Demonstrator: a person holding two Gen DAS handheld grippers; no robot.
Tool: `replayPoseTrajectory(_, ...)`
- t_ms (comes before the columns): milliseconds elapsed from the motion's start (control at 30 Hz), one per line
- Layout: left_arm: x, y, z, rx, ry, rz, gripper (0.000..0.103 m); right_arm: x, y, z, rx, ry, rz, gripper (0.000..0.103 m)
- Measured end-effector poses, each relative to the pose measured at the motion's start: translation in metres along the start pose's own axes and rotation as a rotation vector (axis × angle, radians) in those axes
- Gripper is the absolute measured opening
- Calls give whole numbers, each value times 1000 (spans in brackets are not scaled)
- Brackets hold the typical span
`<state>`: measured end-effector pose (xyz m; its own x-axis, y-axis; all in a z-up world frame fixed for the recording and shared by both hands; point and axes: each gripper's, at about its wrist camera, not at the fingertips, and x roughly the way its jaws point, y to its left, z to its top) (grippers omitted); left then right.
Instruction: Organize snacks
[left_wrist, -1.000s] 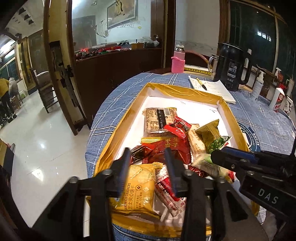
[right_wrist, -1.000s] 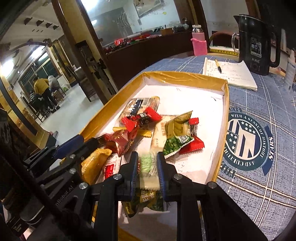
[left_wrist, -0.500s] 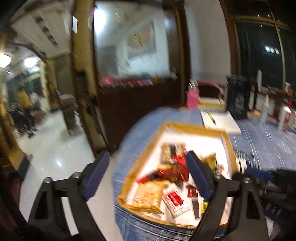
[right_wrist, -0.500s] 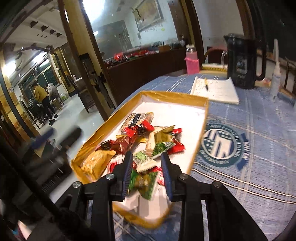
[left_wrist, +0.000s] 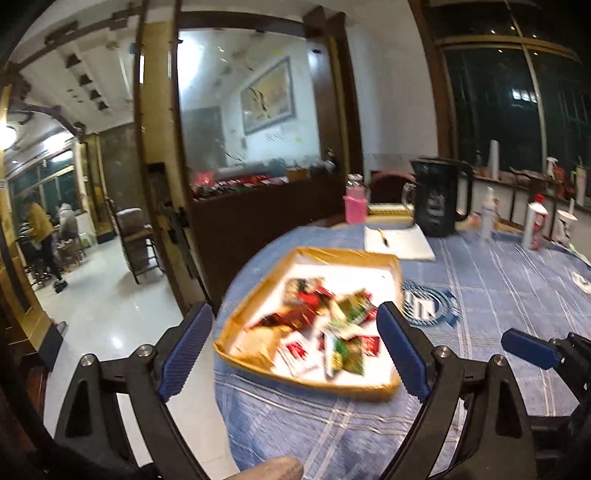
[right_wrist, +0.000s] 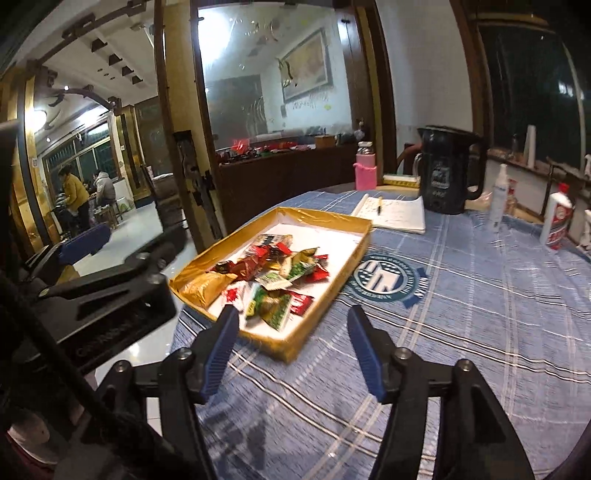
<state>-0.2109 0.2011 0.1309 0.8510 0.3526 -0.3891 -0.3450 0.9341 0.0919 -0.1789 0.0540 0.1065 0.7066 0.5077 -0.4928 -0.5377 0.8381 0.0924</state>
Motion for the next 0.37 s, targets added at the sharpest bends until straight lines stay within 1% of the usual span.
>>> replayPoseTrajectory(67, -1, -7, -3, 9, 22, -17, 91, -5, -4, -7, -4, 3, -18, 67)
replayPoseTrajectory(233, -12, -24, -12, 8, 45, -47, 91, -5, -15, -19, 17, 31, -34, 67)
replayPoseTrajectory(367, -13, -37, -13, 35, 65, -54, 91, -7, -23, -23, 35, 35, -49, 68)
